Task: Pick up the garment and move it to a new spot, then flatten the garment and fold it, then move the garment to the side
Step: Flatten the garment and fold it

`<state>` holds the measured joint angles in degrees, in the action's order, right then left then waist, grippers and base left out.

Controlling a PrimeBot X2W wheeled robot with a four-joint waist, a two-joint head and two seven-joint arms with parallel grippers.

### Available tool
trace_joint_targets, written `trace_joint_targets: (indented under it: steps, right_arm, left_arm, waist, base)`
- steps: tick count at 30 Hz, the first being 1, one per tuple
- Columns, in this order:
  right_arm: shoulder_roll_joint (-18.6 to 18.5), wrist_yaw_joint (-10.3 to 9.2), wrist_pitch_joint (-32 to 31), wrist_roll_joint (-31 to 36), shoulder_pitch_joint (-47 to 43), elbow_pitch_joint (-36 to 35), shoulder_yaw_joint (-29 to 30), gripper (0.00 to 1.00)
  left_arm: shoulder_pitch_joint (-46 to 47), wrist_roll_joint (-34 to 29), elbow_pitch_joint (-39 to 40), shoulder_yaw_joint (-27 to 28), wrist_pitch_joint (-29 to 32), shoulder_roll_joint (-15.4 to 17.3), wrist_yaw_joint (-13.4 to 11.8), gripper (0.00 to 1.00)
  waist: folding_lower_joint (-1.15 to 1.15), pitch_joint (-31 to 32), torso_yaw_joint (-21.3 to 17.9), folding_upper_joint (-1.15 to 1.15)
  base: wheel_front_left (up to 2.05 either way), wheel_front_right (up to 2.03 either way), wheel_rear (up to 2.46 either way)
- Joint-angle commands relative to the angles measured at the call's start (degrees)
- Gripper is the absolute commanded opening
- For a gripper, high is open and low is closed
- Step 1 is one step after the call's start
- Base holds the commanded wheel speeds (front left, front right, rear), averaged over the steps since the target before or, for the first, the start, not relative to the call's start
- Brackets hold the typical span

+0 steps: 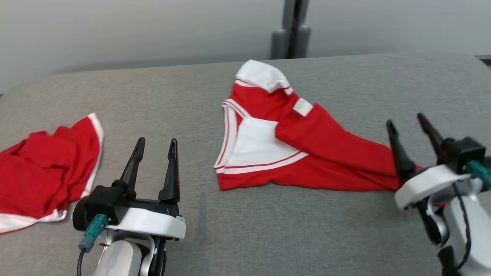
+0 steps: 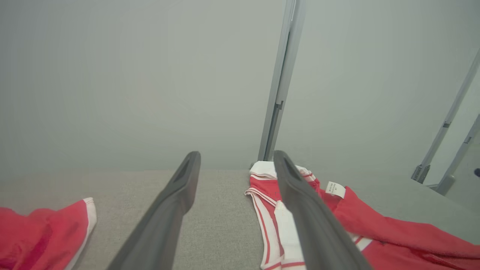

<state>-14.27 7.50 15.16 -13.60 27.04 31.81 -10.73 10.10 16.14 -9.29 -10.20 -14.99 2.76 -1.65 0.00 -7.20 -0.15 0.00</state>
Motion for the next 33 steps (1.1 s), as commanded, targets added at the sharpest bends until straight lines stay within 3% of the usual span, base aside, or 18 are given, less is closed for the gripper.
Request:
trace_joint_targets:
  steps: [1, 8, 15, 25, 33]
  right_arm:
    - [1.1, -0.02, 0.1, 1.0, -2.1, -1.7, 0.5, 1.00]
    - [3.4, -0.02, 0.1, 2.7, -5.2, -3.9, 1.8, 1.00]
    - [2.6, -0.02, 0.1, 2.0, -2.5, -2.2, 0.5, 1.00]
    - [-0.4, -0.02, 0.1, -4.7, 9.6, 12.1, -5.6, 1.00]
    - [-3.1, -0.02, -1.2, -12.0, 17.9, 23.9, -10.5, 1.00]
  left_arm:
    - [0.7, -0.5, -0.1, 0.3, -0.2, 0.2, 0.4, 1.00]
    - [0.9, -0.8, -0.4, -0.2, -0.2, 0.3, 1.0, 1.00]
    - [0.5, -0.2, -1.0, -2.4, -0.2, 0.2, 1.4, 1.00]
    - [2.2, -0.1, -1.2, -5.0, -0.2, 0.2, 2.0, 1.00]
    - [3.3, 0.5, -1.4, -5.1, -0.2, 0.2, 2.5, 1.00]
  waist:
    - [0.00, 0.3, -3.8, 0.00]
    - [0.00, -0.5, -4.9, 0.00]
    - [0.00, -1.3, -0.9, 0.00]
    - [0.00, -6.3, 8.7, 0.00]
    - [0.00, -9.3, 13.8, 0.00]
  base:
    - [0.00, 0.00, 0.00]
    - [0.00, 0.00, 0.00]
    - [0.00, 0.00, 0.00]
    - [0.00, 0.00, 0.00]
    - [0.00, 0.00, 0.00]
